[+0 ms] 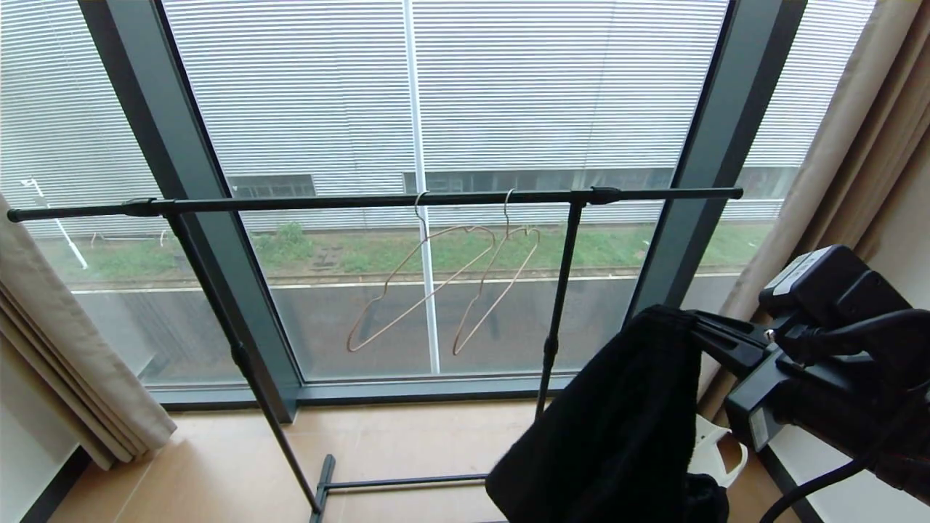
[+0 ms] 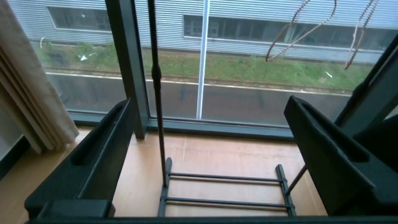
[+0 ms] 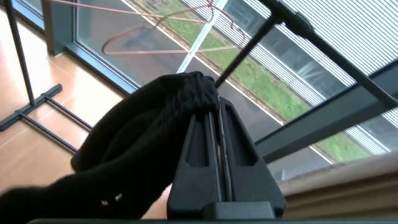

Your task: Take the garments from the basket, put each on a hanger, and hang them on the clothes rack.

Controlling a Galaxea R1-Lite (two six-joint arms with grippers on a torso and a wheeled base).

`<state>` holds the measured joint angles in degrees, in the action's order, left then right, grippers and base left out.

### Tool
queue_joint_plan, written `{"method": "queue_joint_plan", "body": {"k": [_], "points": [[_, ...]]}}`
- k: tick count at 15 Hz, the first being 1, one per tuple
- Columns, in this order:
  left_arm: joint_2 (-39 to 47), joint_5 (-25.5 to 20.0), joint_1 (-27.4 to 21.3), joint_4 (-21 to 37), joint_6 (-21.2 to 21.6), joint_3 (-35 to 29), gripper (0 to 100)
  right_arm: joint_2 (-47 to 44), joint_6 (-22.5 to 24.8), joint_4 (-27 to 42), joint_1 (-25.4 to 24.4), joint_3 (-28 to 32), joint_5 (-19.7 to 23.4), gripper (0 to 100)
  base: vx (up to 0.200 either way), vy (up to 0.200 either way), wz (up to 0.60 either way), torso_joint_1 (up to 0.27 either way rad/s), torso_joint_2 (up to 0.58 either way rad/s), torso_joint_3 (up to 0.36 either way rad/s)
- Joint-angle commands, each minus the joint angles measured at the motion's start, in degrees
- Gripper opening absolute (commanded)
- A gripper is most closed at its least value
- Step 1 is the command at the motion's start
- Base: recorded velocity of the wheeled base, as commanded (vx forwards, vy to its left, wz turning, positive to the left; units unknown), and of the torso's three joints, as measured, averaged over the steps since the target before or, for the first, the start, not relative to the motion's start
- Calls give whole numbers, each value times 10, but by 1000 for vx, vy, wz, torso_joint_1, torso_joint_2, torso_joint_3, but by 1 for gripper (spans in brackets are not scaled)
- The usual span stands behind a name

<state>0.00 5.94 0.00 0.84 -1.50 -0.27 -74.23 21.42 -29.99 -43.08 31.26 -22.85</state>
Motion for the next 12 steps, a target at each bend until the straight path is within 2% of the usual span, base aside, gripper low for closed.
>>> {"method": "queue_joint_plan", "body": {"k": [1, 2, 11, 12], "points": [[0, 0, 0, 0, 0, 0, 100, -1, 0, 0, 0, -1, 1, 0, 0, 200, 0, -7, -12, 7], [0, 0, 0, 0, -1, 0, 100, -1, 0, 0, 0, -1, 1, 0, 0, 200, 0, 2, -2, 7], [0, 0, 0, 0, -2, 0, 100, -9, 0, -1, 0, -1, 0, 0, -200, 0, 0, 5, 3, 1], [0, 0, 0, 0, -2, 0, 100, -9, 0, -1, 0, -1, 0, 0, 0, 0, 0, 0, 0, 0]]}}
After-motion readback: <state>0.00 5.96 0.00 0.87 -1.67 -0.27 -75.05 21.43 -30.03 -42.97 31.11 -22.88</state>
